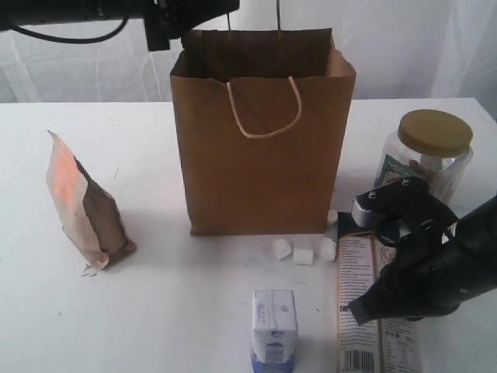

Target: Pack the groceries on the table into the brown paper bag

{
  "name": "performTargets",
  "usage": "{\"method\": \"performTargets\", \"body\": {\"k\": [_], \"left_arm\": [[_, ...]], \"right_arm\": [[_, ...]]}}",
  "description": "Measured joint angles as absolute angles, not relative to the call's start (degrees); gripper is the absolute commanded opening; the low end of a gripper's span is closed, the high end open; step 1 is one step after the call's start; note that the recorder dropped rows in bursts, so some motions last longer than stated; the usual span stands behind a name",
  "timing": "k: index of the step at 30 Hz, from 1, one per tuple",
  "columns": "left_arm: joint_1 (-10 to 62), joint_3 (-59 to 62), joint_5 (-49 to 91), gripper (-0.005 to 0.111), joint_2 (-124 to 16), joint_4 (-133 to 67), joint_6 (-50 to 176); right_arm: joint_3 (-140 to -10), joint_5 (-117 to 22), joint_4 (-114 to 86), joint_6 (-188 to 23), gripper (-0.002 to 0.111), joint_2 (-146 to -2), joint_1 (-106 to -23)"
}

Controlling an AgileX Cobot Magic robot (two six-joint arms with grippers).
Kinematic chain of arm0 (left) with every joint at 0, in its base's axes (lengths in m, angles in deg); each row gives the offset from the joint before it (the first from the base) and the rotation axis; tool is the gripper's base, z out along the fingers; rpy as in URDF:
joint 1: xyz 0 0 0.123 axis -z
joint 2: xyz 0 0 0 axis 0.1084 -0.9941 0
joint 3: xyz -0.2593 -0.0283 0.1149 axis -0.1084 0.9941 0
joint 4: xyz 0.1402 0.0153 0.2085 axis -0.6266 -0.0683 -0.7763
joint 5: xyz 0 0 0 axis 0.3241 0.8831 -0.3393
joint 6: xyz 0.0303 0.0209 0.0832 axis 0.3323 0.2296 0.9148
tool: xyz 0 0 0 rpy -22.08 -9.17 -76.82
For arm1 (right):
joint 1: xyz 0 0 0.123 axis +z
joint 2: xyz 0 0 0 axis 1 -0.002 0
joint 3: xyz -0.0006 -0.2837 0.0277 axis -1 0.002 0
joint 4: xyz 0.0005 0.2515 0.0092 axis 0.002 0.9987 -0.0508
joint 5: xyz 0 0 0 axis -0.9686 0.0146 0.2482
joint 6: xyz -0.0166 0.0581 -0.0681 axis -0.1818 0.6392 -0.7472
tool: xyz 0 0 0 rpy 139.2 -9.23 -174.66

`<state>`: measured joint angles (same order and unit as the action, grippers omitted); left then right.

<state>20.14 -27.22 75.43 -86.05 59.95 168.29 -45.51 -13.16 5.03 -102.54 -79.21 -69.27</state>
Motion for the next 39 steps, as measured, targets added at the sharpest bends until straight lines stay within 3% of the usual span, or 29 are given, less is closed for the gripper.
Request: {"method": "performTargets", "body": {"k": [3,5,10,12,23,39], "left_arm": [[17.44,-27.22,77.02,0.061,-84.06,56.92,166.3],[15.21,-27.22,77.71,0.054,-82.78,53.89,163.3],[9.76,-27.22,78.37,0.011,-80.01,49.34,156.22],[7.92,-27.22,78.96,0.0,-78.83,48.76,153.84],[2.23,-27.22,79.04,0.0,-72.27,36.22,133.28],[2.0,-24.71,59.92,0.0,-60.91,-5.76,68.85]], "right_arm": [[-45.51,-13.16,5.03,-102.54,0.0,-78.2,-69.27],[-45.51,-13.04,5.03,-102.54,0.0,-77.11,-69.27],[-45.51,-13.04,5.03,-102.54,0.0,-73.76,-69.27],[-45.51,-12.94,5.03,-102.15,0.0,-72.27,-69.27],[-45.51,-12.84,-3.37,-93.1,0.0,-61.55,-69.27],[-45.51,-4.91,-68.53,-29.95,0.0,-52.72,-70.27]]}}
